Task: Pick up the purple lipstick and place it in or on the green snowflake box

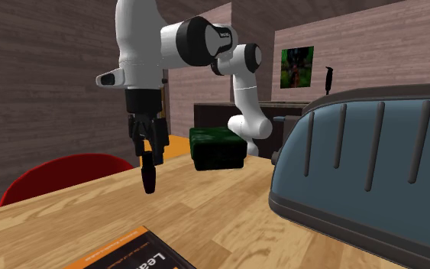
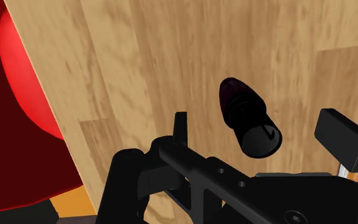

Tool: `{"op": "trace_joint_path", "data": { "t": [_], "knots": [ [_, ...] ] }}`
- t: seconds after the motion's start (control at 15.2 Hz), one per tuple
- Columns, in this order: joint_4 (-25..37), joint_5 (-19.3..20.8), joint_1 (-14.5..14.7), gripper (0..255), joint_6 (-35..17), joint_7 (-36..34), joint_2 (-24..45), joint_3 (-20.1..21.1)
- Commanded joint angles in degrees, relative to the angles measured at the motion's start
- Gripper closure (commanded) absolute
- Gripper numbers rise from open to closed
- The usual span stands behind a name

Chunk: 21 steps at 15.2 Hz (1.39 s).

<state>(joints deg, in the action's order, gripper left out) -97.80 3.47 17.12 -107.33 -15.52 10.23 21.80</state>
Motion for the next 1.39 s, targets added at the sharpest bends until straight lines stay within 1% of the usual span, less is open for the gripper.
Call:
{"op": "trace_joint_path", "data": {
  "t": [0.0,0.46,0.53,1.12,1.32],
  "knots": [
    [-0.8,0.1,0.0,0,-1.0,-0.1,0.2,0.0],
    [-0.8,0.1,0.0,0,-1.0,-0.1,0.2,0.0],
    [-0.8,0.1,0.0,255,-1.0,-0.1,0.2,0.0],
    [-0.8,0.1,0.0,255,-1.0,-0.1,0.2,0.0],
    [1.2,-0.1,0.1,255,1.2,0.0,-0.1,0.1]
  ]
}}
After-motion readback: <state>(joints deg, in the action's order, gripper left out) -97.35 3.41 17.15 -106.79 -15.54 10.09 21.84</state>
